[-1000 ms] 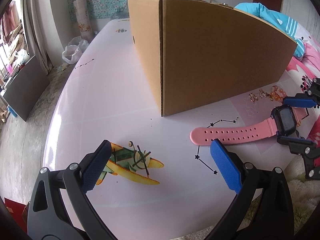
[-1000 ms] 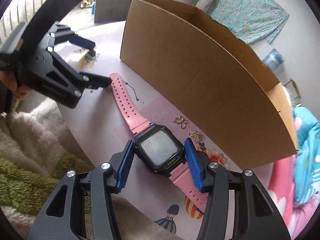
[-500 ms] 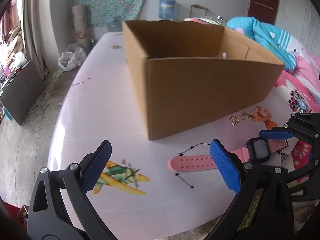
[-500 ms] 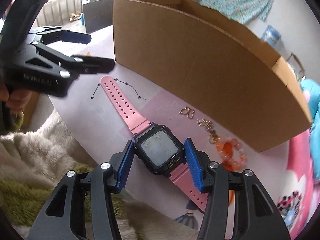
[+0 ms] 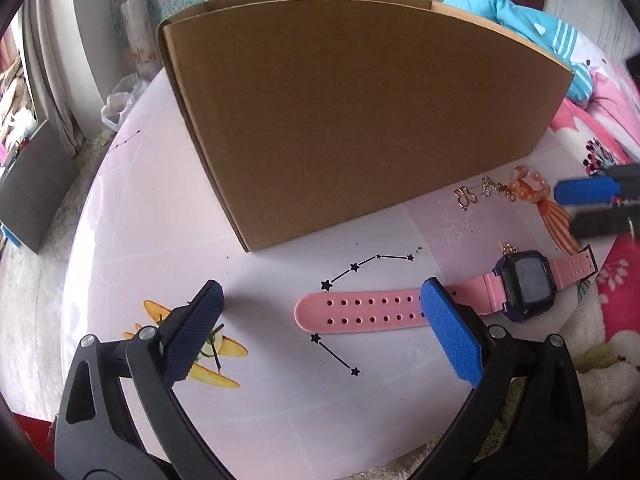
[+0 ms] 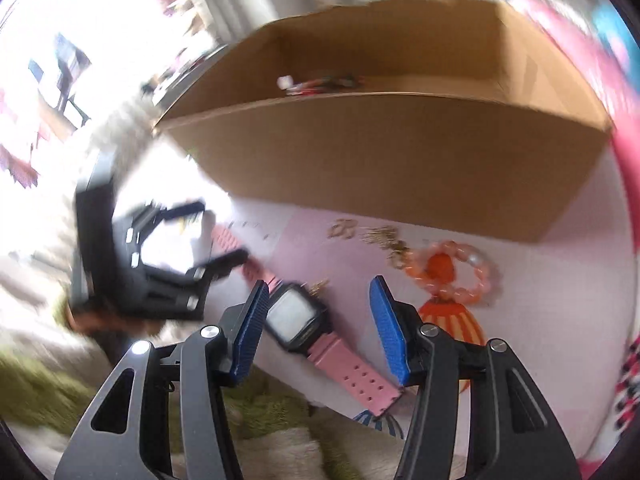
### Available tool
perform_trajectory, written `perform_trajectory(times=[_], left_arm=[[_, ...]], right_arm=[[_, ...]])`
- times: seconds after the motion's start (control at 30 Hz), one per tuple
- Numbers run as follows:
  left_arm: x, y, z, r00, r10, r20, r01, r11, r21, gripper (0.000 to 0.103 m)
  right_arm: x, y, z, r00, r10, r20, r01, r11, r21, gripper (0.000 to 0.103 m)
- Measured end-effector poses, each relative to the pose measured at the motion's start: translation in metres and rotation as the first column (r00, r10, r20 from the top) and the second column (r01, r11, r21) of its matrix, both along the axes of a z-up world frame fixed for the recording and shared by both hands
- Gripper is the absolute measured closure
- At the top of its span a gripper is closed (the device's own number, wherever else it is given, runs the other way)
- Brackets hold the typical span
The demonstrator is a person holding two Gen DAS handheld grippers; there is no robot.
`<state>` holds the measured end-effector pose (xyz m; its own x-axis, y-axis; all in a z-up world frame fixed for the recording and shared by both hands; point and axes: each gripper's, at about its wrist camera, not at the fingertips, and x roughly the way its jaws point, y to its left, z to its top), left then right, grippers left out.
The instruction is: Organize jewelry
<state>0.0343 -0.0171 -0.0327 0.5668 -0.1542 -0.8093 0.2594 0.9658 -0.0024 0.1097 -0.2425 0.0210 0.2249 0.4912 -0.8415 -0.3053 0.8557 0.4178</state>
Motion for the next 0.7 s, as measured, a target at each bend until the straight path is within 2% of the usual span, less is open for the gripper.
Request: perform_trajectory(times=[0.03,0.2,0.3,0.43,0.53,0.6,0.7], left_arm=[[0.001,0.0,0.001,1.0,-0.001,-0.002,0.001,1.0,-0.001,0.007],[0.002,0.0,0.001,1.0,-0.008,-0.004,0.008,1.0,-0.005,0.007],[0.004,0.002,0.0,1.0,-0.013,0.001,0.013,1.0,-0.006,0.007],[0.005,0.005,-0.001,1.0,-0.027,0.009,0.027,1.0,-0.01,0.007],[0.004,0.008,-0.001,0.999,-0.036,0.023,0.036,0.999,-0.013,0.007],[0.001,0.01,-0.002,0.999,-0.04,0.035,0.041,0.999,-0.016,0.007],[-0.003,0.008,-0.004,0.998,-0.043,0.053,0.044,0.999,-0.02,0.007]], right_arm=[[0.006,-0.003,-0.002,0.999,-0.023,-0.024,0.023,1.0,0.009,0.061],[0.022,0.007,-0.018,0.991,-0.051,-0.125,0.051,0.999,-0.004,0.074],[0.019,0.012,-0.032,0.979,-0.059,-0.195,0.06,0.998,-0.001,0.079],[0.015,0.013,-0.037,0.953,-0.092,-0.287,0.097,0.995,0.004,0.079],[0.021,0.01,-0.043,0.917,-0.137,-0.374,0.159,0.987,0.027,0.079],[0.023,0.006,-0.049,0.879,-0.186,-0.439,0.223,0.974,0.032,0.079],[0.024,0.001,-0.051,0.838,-0.246,-0.487,0.293,0.956,0.02,0.079]])
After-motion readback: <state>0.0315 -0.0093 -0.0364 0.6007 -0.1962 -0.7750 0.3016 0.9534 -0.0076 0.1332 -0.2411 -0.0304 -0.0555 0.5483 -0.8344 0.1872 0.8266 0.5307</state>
